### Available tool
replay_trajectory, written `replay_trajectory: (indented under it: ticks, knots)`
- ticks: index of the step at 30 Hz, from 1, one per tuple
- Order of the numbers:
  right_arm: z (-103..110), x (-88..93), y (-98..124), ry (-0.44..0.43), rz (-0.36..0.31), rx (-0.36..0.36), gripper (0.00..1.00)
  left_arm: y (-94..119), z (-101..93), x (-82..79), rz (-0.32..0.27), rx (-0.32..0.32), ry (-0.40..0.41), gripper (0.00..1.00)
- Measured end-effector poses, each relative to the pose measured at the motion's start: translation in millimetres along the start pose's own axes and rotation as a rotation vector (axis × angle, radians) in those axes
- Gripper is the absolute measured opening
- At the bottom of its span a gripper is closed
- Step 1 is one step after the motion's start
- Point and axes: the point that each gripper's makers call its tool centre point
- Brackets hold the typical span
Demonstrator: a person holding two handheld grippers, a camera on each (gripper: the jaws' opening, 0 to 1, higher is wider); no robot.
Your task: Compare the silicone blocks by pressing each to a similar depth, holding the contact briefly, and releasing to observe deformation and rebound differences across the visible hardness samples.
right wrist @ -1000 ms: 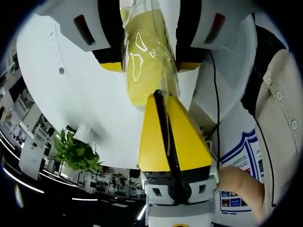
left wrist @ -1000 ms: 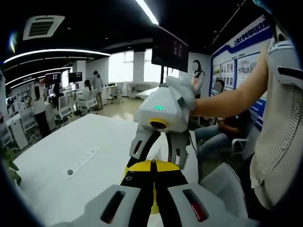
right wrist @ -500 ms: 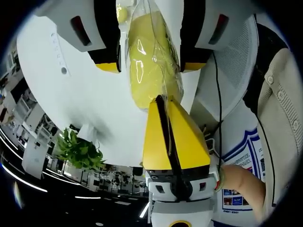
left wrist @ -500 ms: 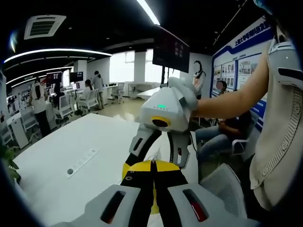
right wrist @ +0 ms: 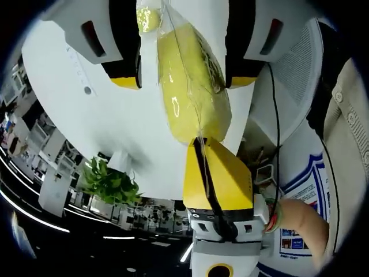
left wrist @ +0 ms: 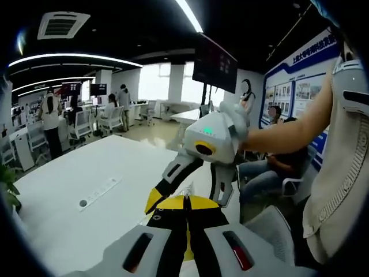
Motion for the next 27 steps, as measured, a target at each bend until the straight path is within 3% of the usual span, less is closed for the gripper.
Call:
replay_trajectory:
  ticks: [7,12,16,27]
  knots:
    - [-3,1.2,10,-0.053,-0.063,0.074,0.58,3,6.4,0.6,-0.013,-0.014,0.034,0.00]
    - [-14,1.4,22,-0.039,-0.119,0.209,0.57,3,5.3,2.0,-0.014,-0.027,0.042,0.00]
    - [-11,-0.1,28,-0.090,-0.174,0.239,0.59,3,5.1,2.0,-0.027,-0.034,0.069,0.00]
    - [-2,5.1,41,-0.157,-0.249,0.331,0.68,5,11.1,1.5,-0.042,-0.058,0.107,0.00]
Point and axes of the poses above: the point that each gripper's makers call its tool centre point, and the gripper's own axes: y roughly backward along the fingers, z roughly to its left, x roughly out of its underside, and after that the axes turned 4 degrees about -x, right-handed
